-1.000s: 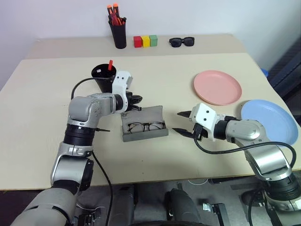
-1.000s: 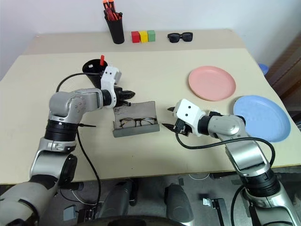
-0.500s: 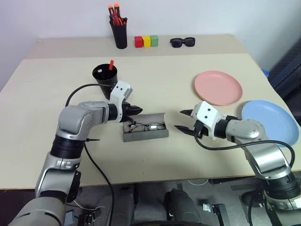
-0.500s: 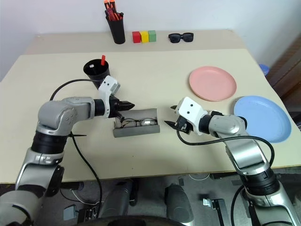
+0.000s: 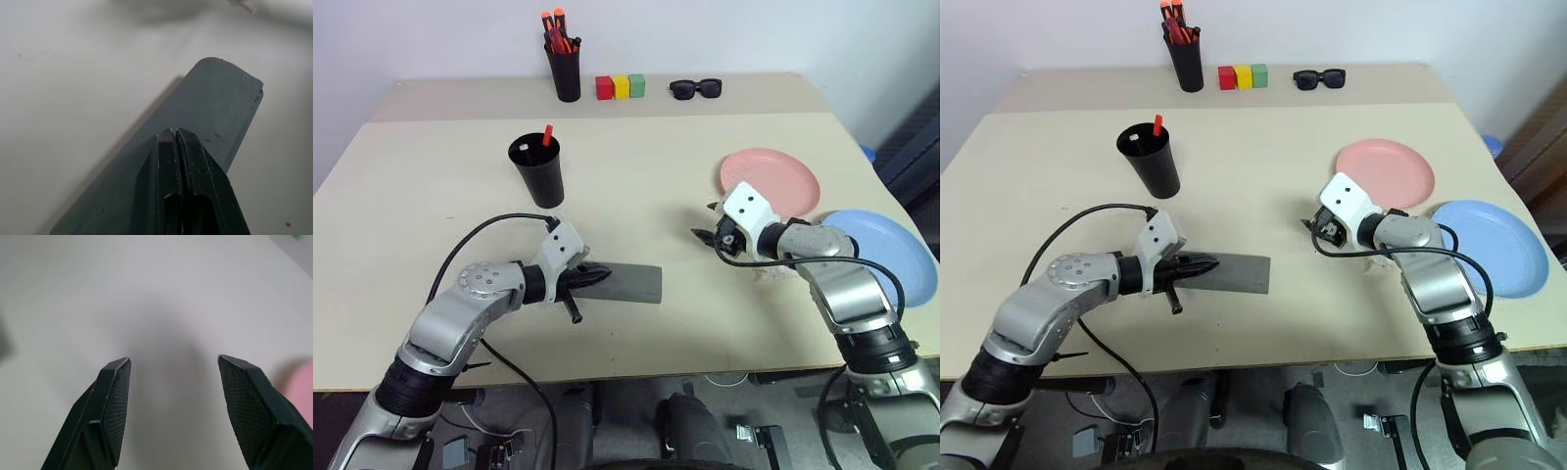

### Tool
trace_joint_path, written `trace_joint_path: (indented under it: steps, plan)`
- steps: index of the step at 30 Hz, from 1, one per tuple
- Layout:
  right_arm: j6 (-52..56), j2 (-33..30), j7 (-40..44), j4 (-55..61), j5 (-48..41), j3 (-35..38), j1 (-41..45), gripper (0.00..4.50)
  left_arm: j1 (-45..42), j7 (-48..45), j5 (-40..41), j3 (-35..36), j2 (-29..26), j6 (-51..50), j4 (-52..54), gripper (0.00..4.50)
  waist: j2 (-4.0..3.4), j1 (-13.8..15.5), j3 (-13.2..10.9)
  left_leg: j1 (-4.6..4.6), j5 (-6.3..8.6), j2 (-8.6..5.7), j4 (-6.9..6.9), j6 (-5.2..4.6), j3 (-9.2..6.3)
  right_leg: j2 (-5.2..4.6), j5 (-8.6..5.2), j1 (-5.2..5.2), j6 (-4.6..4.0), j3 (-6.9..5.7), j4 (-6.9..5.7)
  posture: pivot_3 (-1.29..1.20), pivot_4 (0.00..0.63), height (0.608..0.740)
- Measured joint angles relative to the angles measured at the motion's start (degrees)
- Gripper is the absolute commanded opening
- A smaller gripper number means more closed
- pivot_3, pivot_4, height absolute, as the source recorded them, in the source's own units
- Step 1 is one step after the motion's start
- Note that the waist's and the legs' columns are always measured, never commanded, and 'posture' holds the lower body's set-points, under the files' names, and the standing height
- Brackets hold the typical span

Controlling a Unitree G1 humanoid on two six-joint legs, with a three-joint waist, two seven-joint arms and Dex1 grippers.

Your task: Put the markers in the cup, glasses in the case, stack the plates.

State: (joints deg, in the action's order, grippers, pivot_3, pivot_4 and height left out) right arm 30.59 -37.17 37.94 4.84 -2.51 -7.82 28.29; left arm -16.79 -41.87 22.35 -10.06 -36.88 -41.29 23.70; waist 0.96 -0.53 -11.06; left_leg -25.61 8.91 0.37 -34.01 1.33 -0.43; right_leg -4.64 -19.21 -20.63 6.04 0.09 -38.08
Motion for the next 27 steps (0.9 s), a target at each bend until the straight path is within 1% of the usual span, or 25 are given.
trace_joint_path:
  steps: [2,7,9,12,14,15,17,21,24,27]
  plan:
    - [-0.3,0.1,-1.2,-3.0,1.1,0.0,1.0,2.86,1.6,0.3,-0.8,0.3,0.5,3.2,0.0,0.02,-0.02,-0.1,0.0,0.01,0.0,0.01,0.01,-0.01,0.01,0.01,0.0,-0.01,0.01,0.01,0.0,0.0,0.15,0.74]
    - [-4.8,0.1,-4.7,-10.1,5.7,-0.6,4.3,2.86,4.9,1.0,-0.6,3.8,5.9,13.5,-0.5,0.02,-0.03,-0.1,0.0,0.0,0.0,0.02,0.0,-0.01,0.04,0.05,0.01,-0.03,0.02,0.02,-0.02,0.0,0.15,0.74]
    - [-7.6,0.1,-7.1,-14.5,9.0,-2.2,5.9,2.86,5.3,0.5,0.3,6.0,7.6,16.9,-0.4,0.02,-0.03,-0.1,0.0,0.01,0.0,0.0,-0.02,-0.02,0.09,0.1,0.02,0.0,0.04,0.02,-0.02,0.0,0.15,0.74]
    - [-11.1,0.1,-10.7,-21.7,13.9,-4.4,7.6,2.86,6.1,-0.6,2.0,7.3,8.4,19.4,0.0,0.02,-0.03,-0.1,0.0,0.01,0.0,-0.01,-0.02,-0.02,0.1,0.12,0.02,-0.01,0.04,0.02,-0.02,0.0,0.15,0.74]
    - [-12.6,0.4,-11.9,-25.0,15.3,-4.8,8.4,2.86,6.6,-0.9,2.0,7.3,8.7,20.1,0.1,0.02,-0.03,-0.1,0.0,0.01,0.0,-0.01,-0.02,-0.03,0.1,0.15,0.02,-0.01,0.05,0.02,-0.03,0.0,0.15,0.74]
    - [-13.0,0.7,-12.3,-26.2,15.7,-4.8,8.7,2.61,6.9,-1.0,2.0,7.3,8.8,20.4,0.1,0.0,-0.03,-0.2,0.0,0.01,0.0,-0.01,-0.02,-0.03,0.1,0.16,0.03,-0.01,0.05,0.02,-0.03,0.0,0.15,0.74]
    - [-13.8,1.3,-12.9,-27.7,16.0,-4.8,9.4,1.96,7.2,-1.3,2.0,7.3,9.0,20.7,0.2,0.0,-0.03,-0.2,0.0,0.02,0.0,0.01,-0.01,-0.03,0.1,0.2,0.03,-0.01,0.05,0.02,-0.04,0.0,0.15,0.74]
    - [-14.7,1.5,-13.2,-28.9,16.6,-4.8,9.7,0.04,8.0,-1.7,2.3,7.3,9.7,21.2,1.7,0.0,-0.04,-0.2,0.0,0.02,0.0,0.01,-0.01,-0.03,0.1,0.2,0.03,-0.01,0.06,0.02,-0.04,0.0,0.15,0.74]
    - [-14.8,1.6,-13.2,-28.9,16.9,-4.8,9.7,0.04,8.4,-1.8,2.6,7.3,10.0,21.7,2.0,0.0,-0.04,-0.1,0.0,0.03,0.0,0.01,-0.02,-0.03,0.1,0.2,0.03,0.02,0.06,0.03,-0.04,0.0,0.15,0.74]
    - [-14.9,0.8,-12.8,-26.4,17.1,-4.7,8.5,0.04,8.9,-1.9,2.1,6.5,10.2,22.3,1.9,0.0,-0.06,0.0,0.0,0.03,0.0,0.0,-0.02,-0.04,0.1,0.2,0.02,0.02,0.06,0.02,-0.04,0.0,0.15,0.74]
